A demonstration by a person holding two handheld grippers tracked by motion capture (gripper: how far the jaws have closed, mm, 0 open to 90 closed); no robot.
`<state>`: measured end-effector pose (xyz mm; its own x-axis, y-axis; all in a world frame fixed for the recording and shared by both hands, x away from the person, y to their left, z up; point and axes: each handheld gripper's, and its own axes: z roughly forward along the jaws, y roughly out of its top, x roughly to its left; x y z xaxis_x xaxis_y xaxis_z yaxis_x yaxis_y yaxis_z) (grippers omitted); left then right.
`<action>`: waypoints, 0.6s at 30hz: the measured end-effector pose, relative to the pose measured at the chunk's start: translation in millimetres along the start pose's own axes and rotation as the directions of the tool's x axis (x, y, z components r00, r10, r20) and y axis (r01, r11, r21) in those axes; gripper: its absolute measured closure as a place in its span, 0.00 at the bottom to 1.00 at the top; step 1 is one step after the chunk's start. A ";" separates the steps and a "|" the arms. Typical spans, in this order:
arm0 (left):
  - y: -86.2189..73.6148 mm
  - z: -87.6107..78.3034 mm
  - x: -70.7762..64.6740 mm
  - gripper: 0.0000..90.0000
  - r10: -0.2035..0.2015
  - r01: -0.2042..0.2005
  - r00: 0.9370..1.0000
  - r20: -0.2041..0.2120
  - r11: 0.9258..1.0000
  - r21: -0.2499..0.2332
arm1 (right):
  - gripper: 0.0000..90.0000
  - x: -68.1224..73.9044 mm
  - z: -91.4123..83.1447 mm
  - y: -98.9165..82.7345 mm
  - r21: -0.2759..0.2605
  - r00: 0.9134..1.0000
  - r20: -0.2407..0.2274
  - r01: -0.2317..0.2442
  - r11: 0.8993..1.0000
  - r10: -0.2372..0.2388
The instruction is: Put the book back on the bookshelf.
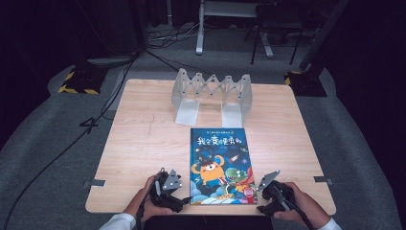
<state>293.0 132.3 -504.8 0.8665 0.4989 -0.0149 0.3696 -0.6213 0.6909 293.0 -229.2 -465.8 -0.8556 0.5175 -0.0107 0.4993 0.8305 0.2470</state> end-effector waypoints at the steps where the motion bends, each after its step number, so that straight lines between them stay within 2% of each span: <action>1: 0.0 0.0 0.0 0.18 0.000 0.000 1.000 0.000 1.000 0.000 | 0.51 0.0 0.0 0.0 0.000 1.000 0.000 0.000 1.000 0.000; 2: 1.7 1.5 -2.6 0.18 0.013 -0.013 1.000 0.008 1.000 0.001 | 0.60 -0.2 -1.0 1.7 0.004 1.000 -0.001 0.008 1.000 -0.008; 5: 1.8 1.8 -2.8 0.18 0.012 -0.012 1.000 0.010 1.000 0.001 | 0.71 -1.4 -1.3 2.6 -0.008 1.000 0.002 -0.005 1.000 0.005; 10: 1.2 1.2 -1.8 0.18 0.016 -0.016 1.000 0.014 1.000 0.000 | 0.77 0.0 -1.4 2.6 -0.018 1.000 -0.006 0.003 1.000 -0.003; 15: 0.6 0.6 -0.8 0.18 0.014 -0.014 1.000 0.015 1.000 -0.001 | 0.77 1.0 -0.7 -7.3 -0.111 1.000 -0.009 -0.004 0.994 0.003; 18: 0.0 -0.1 0.3 0.19 0.012 -0.012 1.000 0.017 1.000 -0.004 | 0.77 1.9 0.3 -16.3 -0.184 1.000 -0.007 -0.014 0.983 0.013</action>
<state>293.2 132.5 -504.8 0.8765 0.4810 -0.0184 0.3574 -0.6247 0.6942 283.3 -241.6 -470.2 -0.8502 0.5265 -0.0008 0.4774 0.7714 0.4208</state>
